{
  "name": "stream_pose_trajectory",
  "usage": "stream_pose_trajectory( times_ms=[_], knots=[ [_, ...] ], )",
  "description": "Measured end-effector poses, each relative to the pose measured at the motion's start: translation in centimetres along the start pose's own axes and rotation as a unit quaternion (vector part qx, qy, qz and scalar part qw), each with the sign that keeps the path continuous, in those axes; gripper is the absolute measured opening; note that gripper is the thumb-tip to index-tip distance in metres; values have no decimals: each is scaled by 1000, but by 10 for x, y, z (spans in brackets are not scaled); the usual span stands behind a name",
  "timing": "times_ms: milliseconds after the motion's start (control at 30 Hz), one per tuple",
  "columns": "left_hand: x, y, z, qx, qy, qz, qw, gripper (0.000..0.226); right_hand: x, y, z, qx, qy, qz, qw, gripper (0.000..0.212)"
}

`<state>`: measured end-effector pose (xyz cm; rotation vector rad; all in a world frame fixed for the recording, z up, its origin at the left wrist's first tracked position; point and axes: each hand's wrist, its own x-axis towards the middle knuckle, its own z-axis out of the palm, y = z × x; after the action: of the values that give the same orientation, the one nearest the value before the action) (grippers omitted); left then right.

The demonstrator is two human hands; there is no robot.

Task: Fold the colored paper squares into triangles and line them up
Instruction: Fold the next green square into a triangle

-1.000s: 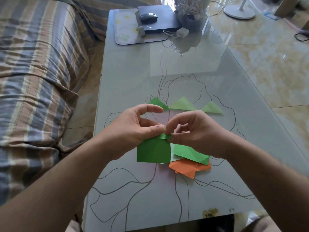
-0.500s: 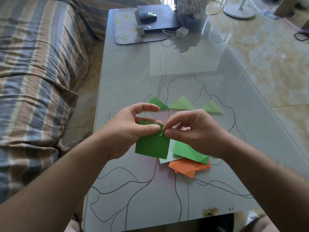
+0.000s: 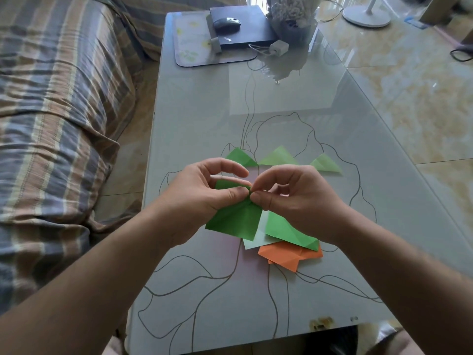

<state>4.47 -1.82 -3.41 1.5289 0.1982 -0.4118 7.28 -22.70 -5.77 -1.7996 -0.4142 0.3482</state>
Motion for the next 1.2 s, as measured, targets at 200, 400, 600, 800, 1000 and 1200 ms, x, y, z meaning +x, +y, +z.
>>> stream_pose_trajectory(
  times_ms=[200, 400, 600, 800, 1000, 1200],
  knots=[
    [0, -2, 2, -15, -1, 5, 1000, 24, 2, 5, 2, 44, 24, 5, 999, 7],
    [-2, -4, 7, 2, -6, 22, 1000, 40, 4, 9, 4, 80, 46, 10, 996, 11],
    [1, -7, 12, -16, 34, 28, 999, 28, 3, 3, 3, 133, 47, 39, 989, 10],
    [5, -9, 10, -88, 36, 5, 995, 37, 1, -4, 1, 220, 45, 119, 967, 11],
    [7, -11, 11, -103, 35, -2, 994, 35, 2, -8, 5, 256, 38, 164, 952, 14],
    [6, -17, 15, -57, 73, 31, 995, 31, 3, -7, 9, 249, 84, 163, 951, 14]
  ],
)
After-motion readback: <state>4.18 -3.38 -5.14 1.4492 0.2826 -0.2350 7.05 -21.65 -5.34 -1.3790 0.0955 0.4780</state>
